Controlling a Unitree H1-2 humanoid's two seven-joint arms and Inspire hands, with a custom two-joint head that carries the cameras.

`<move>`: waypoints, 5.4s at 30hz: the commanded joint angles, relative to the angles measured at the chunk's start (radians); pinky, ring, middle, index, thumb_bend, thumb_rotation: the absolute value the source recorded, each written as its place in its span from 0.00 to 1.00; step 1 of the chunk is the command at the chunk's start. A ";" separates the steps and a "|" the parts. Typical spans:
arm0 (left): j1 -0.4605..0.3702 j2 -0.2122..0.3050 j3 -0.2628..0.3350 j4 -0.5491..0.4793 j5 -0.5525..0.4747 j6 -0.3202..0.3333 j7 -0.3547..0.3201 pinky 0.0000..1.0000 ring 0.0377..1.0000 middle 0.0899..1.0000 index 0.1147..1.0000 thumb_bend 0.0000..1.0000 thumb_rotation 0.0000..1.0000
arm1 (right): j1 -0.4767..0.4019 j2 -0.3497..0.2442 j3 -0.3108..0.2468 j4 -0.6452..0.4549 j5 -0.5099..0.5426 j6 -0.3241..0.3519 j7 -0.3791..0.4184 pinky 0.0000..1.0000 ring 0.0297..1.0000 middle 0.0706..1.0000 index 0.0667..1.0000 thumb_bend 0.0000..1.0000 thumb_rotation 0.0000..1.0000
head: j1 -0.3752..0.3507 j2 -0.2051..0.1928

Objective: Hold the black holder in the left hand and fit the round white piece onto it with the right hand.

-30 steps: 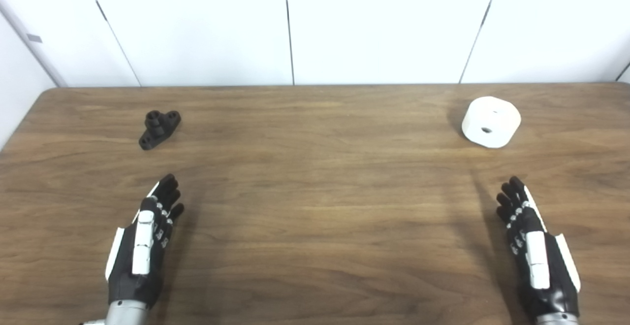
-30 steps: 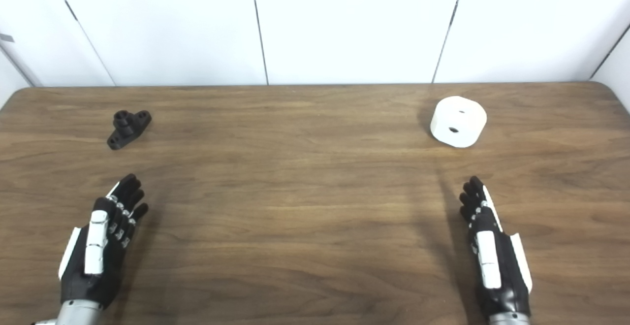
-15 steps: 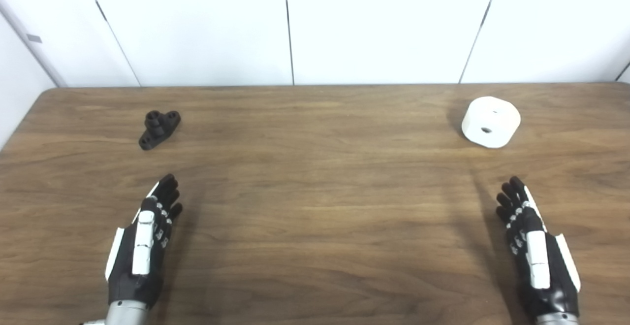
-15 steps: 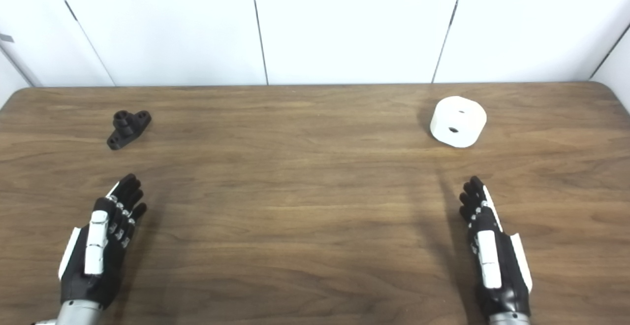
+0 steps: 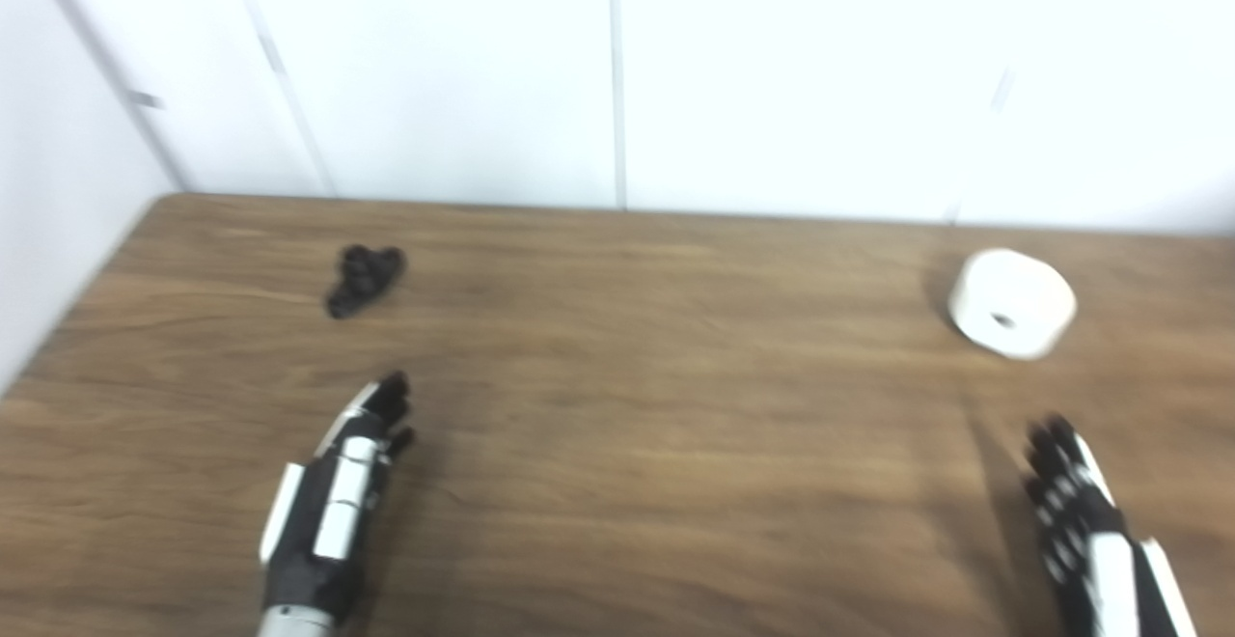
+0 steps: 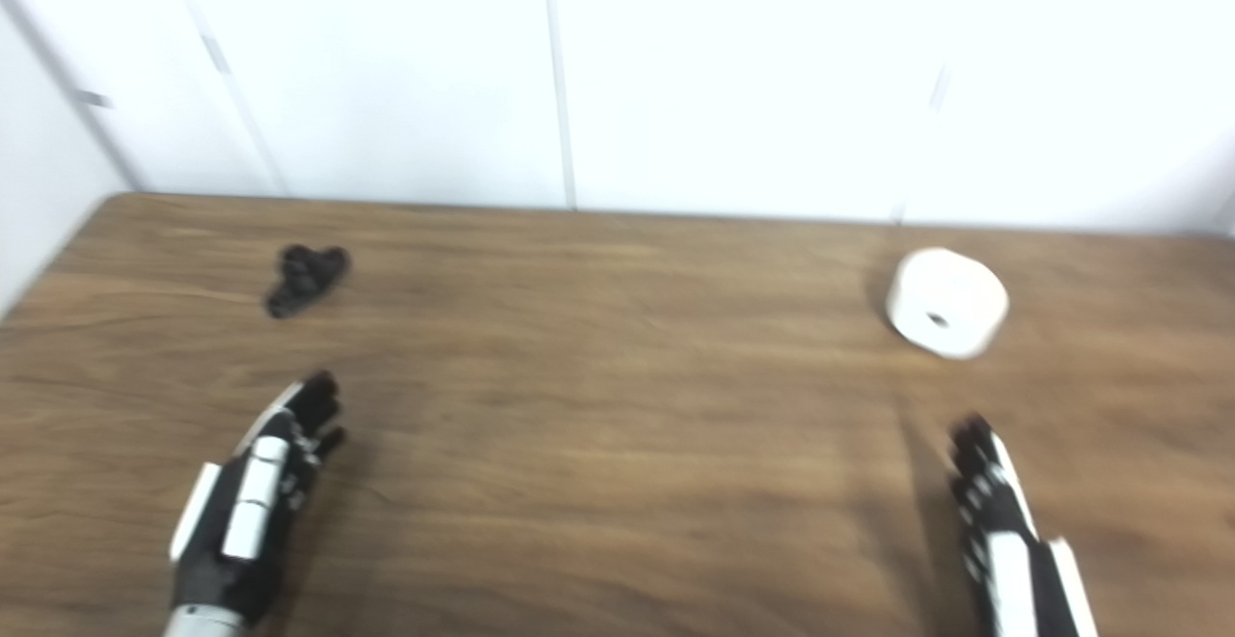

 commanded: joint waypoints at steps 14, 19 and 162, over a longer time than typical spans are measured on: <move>-0.012 -0.047 -0.069 0.029 0.068 -0.080 0.046 0.96 0.96 0.94 0.89 0.47 0.88 | -0.025 -0.022 -0.039 0.102 0.030 -0.061 0.052 1.00 1.00 0.99 1.00 0.60 1.00 | 0.062 -0.069; -0.015 -0.050 -0.079 0.044 0.082 -0.101 0.052 0.95 0.96 0.94 0.89 0.46 0.88 | -0.030 -0.027 -0.045 0.111 0.039 -0.059 0.062 1.00 1.00 1.00 1.00 0.61 1.00 | 0.062 -0.068; -0.789 0.336 -0.204 0.783 0.833 0.375 0.228 0.95 0.94 0.86 0.63 0.83 0.35 | 0.009 0.006 -0.042 0.039 0.040 -0.038 0.063 1.00 0.97 0.94 0.97 0.54 0.98 | 0.016 -0.003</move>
